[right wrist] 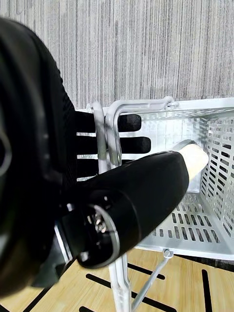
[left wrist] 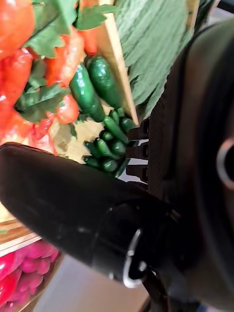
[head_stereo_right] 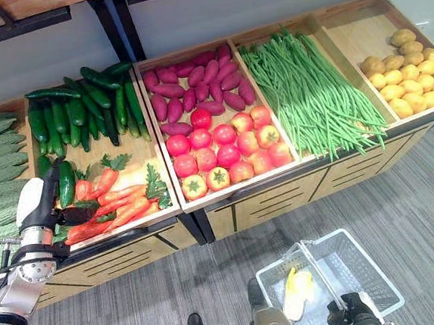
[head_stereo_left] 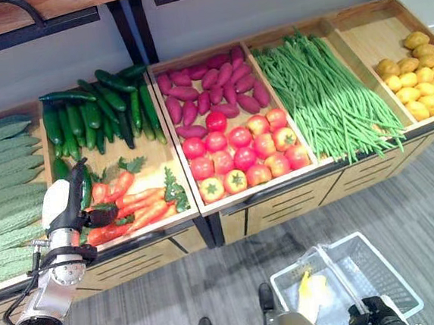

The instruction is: Get the vegetables into the basket

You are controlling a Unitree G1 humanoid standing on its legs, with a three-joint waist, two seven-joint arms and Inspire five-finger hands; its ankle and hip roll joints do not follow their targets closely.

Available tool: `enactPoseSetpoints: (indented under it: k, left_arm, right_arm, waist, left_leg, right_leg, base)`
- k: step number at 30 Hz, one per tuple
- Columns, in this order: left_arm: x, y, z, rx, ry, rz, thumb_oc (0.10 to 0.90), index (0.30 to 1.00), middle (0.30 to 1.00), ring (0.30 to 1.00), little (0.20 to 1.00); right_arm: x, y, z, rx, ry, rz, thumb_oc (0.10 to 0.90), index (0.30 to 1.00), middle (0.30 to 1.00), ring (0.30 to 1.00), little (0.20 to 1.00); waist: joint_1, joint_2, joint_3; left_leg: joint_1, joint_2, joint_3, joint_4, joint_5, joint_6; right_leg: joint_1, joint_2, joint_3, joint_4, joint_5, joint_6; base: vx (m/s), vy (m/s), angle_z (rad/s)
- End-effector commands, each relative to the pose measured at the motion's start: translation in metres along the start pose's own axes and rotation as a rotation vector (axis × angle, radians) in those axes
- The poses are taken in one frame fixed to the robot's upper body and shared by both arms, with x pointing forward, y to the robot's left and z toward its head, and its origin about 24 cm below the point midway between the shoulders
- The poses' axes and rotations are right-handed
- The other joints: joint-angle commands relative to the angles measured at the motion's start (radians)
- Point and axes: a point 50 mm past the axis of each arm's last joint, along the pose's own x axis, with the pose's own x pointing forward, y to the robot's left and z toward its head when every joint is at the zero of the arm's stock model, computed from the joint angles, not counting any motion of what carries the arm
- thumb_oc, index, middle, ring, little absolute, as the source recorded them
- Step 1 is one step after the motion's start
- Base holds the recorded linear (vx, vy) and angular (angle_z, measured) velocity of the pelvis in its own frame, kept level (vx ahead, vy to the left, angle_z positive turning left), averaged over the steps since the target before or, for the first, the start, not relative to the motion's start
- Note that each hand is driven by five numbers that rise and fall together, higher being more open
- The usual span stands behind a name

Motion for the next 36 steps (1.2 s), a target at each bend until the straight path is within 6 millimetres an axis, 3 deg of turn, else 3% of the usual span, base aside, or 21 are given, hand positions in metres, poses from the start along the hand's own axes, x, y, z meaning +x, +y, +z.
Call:
enactPoseSetpoints:
  k: [1, 3, 9, 21, 31, 32, 33, 34, 36]
  left_arm:
    - [0.036, 0.037, 0.038, -0.157, -0.145, 0.163, 0.900, 1.000, 1.000, 1.000, 1.000]
    - [0.039, 0.028, 0.049, -0.291, -0.161, 0.140, 0.900, 1.000, 1.000, 1.000, 1.000]
    - [0.038, 0.017, 0.058, -0.398, -0.188, 0.057, 0.900, 1.000, 1.000, 1.000, 1.000]
    - [0.033, -0.005, 0.066, -0.329, -0.226, -0.127, 0.900, 1.000, 1.000, 1.000, 1.000]
    - [0.034, -0.021, 0.045, -0.154, -0.135, -0.207, 0.900, 1.000, 1.000, 1.000, 1.000]
    - [0.034, -0.024, 0.041, -0.132, -0.114, -0.220, 0.851, 0.931, 0.931, 0.931, 0.931]
    - [0.035, -0.024, 0.038, -0.099, -0.104, -0.224, 0.490, 0.426, 0.426, 0.426, 0.426]
    - [0.036, -0.024, 0.034, -0.067, -0.087, -0.226, 0.400, 0.300, 0.300, 0.300, 0.300]
    - [0.037, -0.024, 0.029, -0.015, -0.067, -0.235, 0.400, 0.300, 0.300, 0.300, 0.300]
  right_arm:
    - [0.003, -0.023, 0.003, -0.079, -0.026, -0.055, 0.400, 0.300, 0.300, 0.300, 0.300]
    - [0.003, -0.022, 0.006, -0.076, -0.034, -0.050, 0.400, 0.300, 0.300, 0.300, 0.300]
    - [0.003, -0.020, 0.007, -0.073, -0.038, -0.038, 0.400, 0.300, 0.300, 0.300, 0.300]
    - [0.003, -0.017, 0.005, -0.067, -0.032, -0.015, 0.400, 0.300, 0.300, 0.300, 0.300]
    - [0.004, -0.021, 0.007, -0.061, -0.031, -0.023, 0.400, 0.300, 0.300, 0.300, 0.300]
    - [0.004, -0.022, 0.007, -0.061, -0.032, -0.025, 0.400, 0.300, 0.300, 0.300, 0.300]
    - [0.004, -0.022, 0.007, -0.062, -0.030, -0.026, 0.400, 0.300, 0.300, 0.300, 0.300]
    - [0.004, -0.023, 0.008, -0.066, -0.031, -0.027, 0.400, 0.300, 0.300, 0.300, 0.300]
    - [0.004, -0.024, 0.009, -0.068, -0.034, -0.030, 0.400, 0.300, 0.300, 0.300, 0.300]
  waist:
    - [-0.026, -0.058, -0.037]
    - [-0.031, -0.059, -0.031]
    - [-0.035, -0.057, -0.025]
    - [-0.045, -0.047, -0.019]
    - [-0.049, -0.047, -0.007]
    - [-0.050, -0.047, -0.006]
    - [-0.051, -0.047, -0.005]
    - [-0.051, -0.048, -0.004]
    - [-0.052, -0.048, -0.002]
  left_leg:
    - [-0.066, 0.027, -0.049, 0.000, 0.025, -0.036]
    - [-0.069, 0.029, -0.046, 0.000, 0.027, -0.036]
    - [-0.065, 0.036, -0.044, 0.000, 0.028, -0.039]
    - [-0.060, 0.041, -0.041, 0.000, 0.027, -0.041]
    - [-0.065, 0.043, -0.030, 0.000, 0.029, -0.040]
    - [-0.065, 0.042, -0.029, 0.000, 0.029, -0.040]
    - [-0.065, 0.042, -0.028, 0.000, 0.029, -0.040]
    - [-0.066, 0.042, -0.027, 0.000, 0.029, -0.040]
    - [-0.065, 0.042, -0.024, 0.000, 0.028, -0.039]
  right_leg:
    - [0.043, -0.112, 0.051, 0.006, -0.054, 0.124]
    - [0.037, -0.107, 0.055, 0.006, -0.054, 0.121]
    - [0.039, -0.101, 0.062, 0.006, -0.058, 0.116]
    - [0.040, -0.095, 0.072, 0.006, -0.060, 0.113]
    - [0.027, -0.095, 0.080, 0.006, -0.055, 0.115]
    - [0.025, -0.095, 0.082, 0.006, -0.054, 0.115]
    - [0.024, -0.094, 0.082, 0.006, -0.054, 0.115]
    - [0.022, -0.093, 0.083, 0.006, -0.053, 0.115]
    - [0.021, -0.093, 0.085, 0.006, -0.053, 0.116]
  base:
    - [0.00, 0.000, 0.00]
    - [0.00, 0.002, -0.03]
    - [0.01, -0.006, -0.03]
    - [0.01, -0.003, 0.00]
    - [0.00, 0.000, 0.00]
    - [0.00, 0.000, 0.00]
    - [0.00, 0.000, 0.00]
    - [0.00, 0.000, 0.00]
    - [0.00, 0.000, 0.00]
